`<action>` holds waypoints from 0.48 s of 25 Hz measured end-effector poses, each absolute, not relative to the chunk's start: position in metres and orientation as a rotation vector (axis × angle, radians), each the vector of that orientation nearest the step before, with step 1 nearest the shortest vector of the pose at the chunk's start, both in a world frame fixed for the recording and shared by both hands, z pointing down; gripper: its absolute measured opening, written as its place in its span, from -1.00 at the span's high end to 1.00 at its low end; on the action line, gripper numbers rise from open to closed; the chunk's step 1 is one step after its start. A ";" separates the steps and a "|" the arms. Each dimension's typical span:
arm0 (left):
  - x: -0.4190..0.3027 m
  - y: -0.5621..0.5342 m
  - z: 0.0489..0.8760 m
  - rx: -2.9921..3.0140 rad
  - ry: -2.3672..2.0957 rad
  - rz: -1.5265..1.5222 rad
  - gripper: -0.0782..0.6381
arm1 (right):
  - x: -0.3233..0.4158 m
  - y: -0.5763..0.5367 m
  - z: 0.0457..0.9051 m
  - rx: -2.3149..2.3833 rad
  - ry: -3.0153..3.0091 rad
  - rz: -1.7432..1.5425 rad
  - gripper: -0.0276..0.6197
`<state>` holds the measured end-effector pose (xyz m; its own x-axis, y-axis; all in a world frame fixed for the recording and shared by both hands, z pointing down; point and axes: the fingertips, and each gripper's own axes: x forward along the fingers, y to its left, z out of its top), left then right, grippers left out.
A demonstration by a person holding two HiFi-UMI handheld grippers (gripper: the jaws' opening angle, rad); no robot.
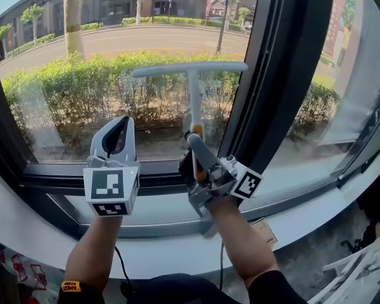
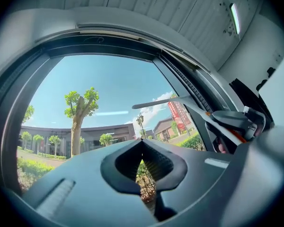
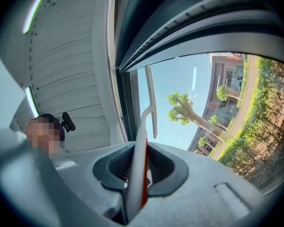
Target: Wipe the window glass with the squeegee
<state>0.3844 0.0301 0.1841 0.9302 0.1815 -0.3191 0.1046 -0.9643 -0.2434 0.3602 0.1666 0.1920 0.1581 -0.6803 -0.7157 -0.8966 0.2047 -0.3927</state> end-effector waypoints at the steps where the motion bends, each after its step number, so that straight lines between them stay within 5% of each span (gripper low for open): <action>1: 0.383 0.031 0.175 -2.860 -0.216 0.526 0.73 | 0.361 0.168 0.185 -1.534 1.587 0.313 0.78; 12: 0.382 0.040 0.143 -2.833 -0.222 0.593 0.73 | 0.371 0.168 0.183 -1.500 1.564 0.287 0.78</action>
<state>0.3820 0.0396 0.1429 0.9062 0.1955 -0.3749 0.0991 -0.9602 -0.2612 0.3715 0.1678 0.1830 0.1656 -0.6670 -0.7264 -0.8815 0.2301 -0.4123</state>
